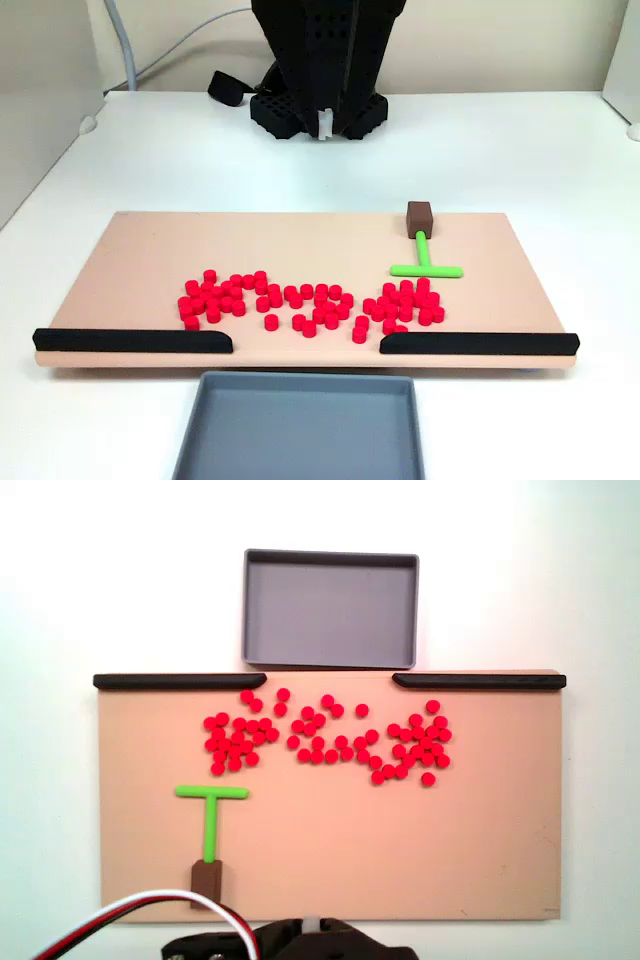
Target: Grasp a green tool by the dark brown handle.
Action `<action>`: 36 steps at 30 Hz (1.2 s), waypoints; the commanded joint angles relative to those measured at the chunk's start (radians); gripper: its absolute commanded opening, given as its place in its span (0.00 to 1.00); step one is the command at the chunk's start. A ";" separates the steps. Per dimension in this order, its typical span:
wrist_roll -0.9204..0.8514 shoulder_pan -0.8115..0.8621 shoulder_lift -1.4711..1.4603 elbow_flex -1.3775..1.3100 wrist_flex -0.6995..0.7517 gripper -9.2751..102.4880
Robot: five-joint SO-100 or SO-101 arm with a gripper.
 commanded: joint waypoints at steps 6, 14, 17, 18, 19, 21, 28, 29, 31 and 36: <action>-0.002 -0.002 0.003 -0.032 -0.002 0.08; 0.003 -0.006 0.000 -0.032 -0.002 0.08; 0.003 -0.008 0.000 -0.032 -0.002 0.08; 0.003 -0.008 -0.002 -0.032 -0.002 0.08; 0.003 -0.008 -0.002 -0.032 -0.002 0.08; 0.003 -0.008 -0.003 -0.032 -0.002 0.08; 0.008 -0.009 0.002 -0.032 -0.002 0.08; 0.008 -0.009 0.002 -0.032 -0.002 0.08; 0.009 -0.009 0.005 -0.032 -0.002 0.08; 0.003 -0.009 0.011 -0.032 -0.002 0.08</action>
